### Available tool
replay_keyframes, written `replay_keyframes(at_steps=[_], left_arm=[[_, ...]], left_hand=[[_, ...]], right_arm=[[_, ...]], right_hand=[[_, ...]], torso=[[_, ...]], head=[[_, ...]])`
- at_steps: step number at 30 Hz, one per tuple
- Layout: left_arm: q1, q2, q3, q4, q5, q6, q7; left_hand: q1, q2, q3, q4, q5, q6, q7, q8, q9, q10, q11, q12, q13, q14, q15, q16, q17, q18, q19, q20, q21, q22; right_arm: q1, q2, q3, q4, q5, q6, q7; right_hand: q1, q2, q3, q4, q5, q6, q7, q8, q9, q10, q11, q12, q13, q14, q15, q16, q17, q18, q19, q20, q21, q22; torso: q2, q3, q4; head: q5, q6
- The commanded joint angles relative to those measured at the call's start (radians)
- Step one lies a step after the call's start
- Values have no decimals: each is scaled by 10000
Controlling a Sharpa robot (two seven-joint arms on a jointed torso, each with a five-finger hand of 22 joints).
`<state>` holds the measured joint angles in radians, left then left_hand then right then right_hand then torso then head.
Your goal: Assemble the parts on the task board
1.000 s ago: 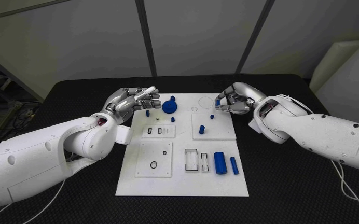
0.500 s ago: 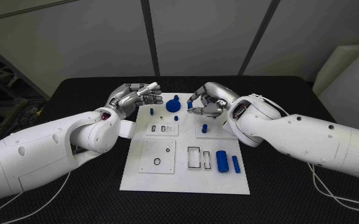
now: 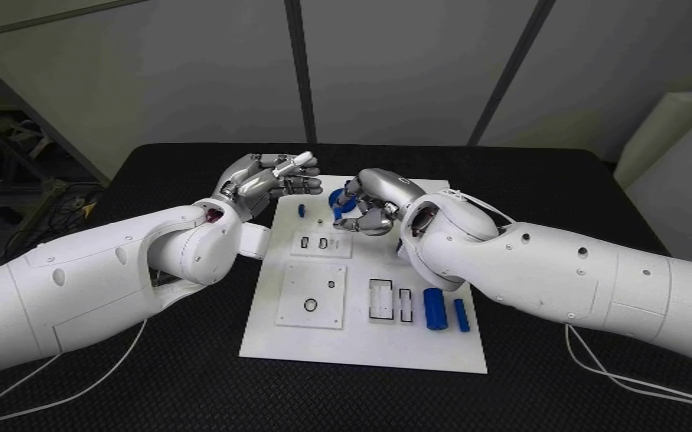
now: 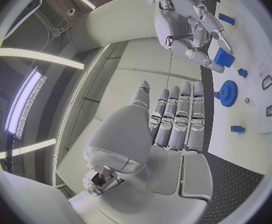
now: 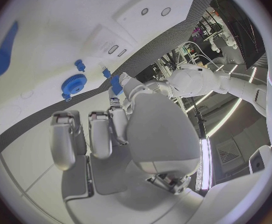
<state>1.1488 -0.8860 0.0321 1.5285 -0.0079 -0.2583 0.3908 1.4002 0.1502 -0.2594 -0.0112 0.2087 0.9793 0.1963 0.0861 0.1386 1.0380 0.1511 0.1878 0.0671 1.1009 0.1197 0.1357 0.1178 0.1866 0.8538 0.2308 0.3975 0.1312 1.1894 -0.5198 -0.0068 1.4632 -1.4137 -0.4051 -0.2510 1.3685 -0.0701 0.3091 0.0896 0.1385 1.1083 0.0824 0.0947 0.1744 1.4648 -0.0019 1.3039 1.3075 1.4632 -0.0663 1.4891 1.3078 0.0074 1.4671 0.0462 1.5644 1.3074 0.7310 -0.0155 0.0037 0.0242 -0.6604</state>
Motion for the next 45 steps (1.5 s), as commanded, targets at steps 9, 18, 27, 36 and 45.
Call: replay_keyframes(at_steps=[9, 18, 27, 36, 45], left_arm=[[22, 45, 10, -99, 92, -263, 187], [23, 64, 10, -141, 99, -239, 172], [23, 83, 11, -167, 100, -207, 158], [23, 95, 11, -179, 100, -179, 138], [22, 108, 11, -184, 100, -91, 95]], left_hand=[[26, 114, -11, -92, -69, 106, -11, -77, 5, 90, -8, -53, 4, -95, 18, -109, -12, -52, -85, -7, -90, -34], [26, 119, -25, -106, -69, 111, -11, -83, 5, 97, -7, -59, 4, -115, 25, -130, -15, -55, -101, -3, -102, -43], [21, 124, -36, -112, -71, 114, -8, -87, 5, 101, -4, -64, 3, -124, 28, -142, -17, -55, -110, 0, -109, -48], [21, 124, -36, -112, -71, 114, -8, -87, 5, 101, -4, -64, 3, -124, 28, -142, -17, -55, -110, 0, -109, -48], [14, 124, -46, -115, -74, 113, -3, -91, 5, 102, -2, -68, 3, -125, 29, -147, -17, -55, -114, 1, -112, -52]], right_arm=[[-159, 485, -229, -356, -933, 321, -486], [-313, 644, -253, -466, -1056, 442, -731], [-410, 715, -258, -560, -1130, 489, -798], [-453, 744, -261, -623, -1166, 615, -804], [-463, 728, -262, -634, -1253, 762, -932]], right_hand=[[28, 129, 21, -70, -4, 72, -40, 15, 138, -60, -2, -59, 810, 728, -40, -49, 1096, -74, 1037, -41, 64, 2634], [-3, 113, 20, -112, 2, 20, -13, -44, 134, -78, 20, -92, 793, 718, -24, -75, 1056, -74, 1037, -30, 64, 2634], [-32, 98, 24, -157, 8, -43, 19, -111, 127, -99, 44, -125, 776, 710, -5, -96, 1026, -74, 1037, -15, 64, 2634], [-77, 67, 11, -183, 3, -78, 41, -157, 124, -105, 64, -133, 775, 708, 10, -106, 1014, -74, 1037, -2, 64, 2634], [-81, -13, 4, -270, 4, -116, 60, -212, 123, -111, 81, -132, 781, 709, 27, -108, 1018, -74, 1037, 16, 64, 2634]], torso=[[10, 18, 9], [14, 22, 5], [7, 16, 1], [3, 16, 6], [0, 10, 4]], head=[[246, -159], [368, -238], [395, -281], [401, -322], [409, -317]])
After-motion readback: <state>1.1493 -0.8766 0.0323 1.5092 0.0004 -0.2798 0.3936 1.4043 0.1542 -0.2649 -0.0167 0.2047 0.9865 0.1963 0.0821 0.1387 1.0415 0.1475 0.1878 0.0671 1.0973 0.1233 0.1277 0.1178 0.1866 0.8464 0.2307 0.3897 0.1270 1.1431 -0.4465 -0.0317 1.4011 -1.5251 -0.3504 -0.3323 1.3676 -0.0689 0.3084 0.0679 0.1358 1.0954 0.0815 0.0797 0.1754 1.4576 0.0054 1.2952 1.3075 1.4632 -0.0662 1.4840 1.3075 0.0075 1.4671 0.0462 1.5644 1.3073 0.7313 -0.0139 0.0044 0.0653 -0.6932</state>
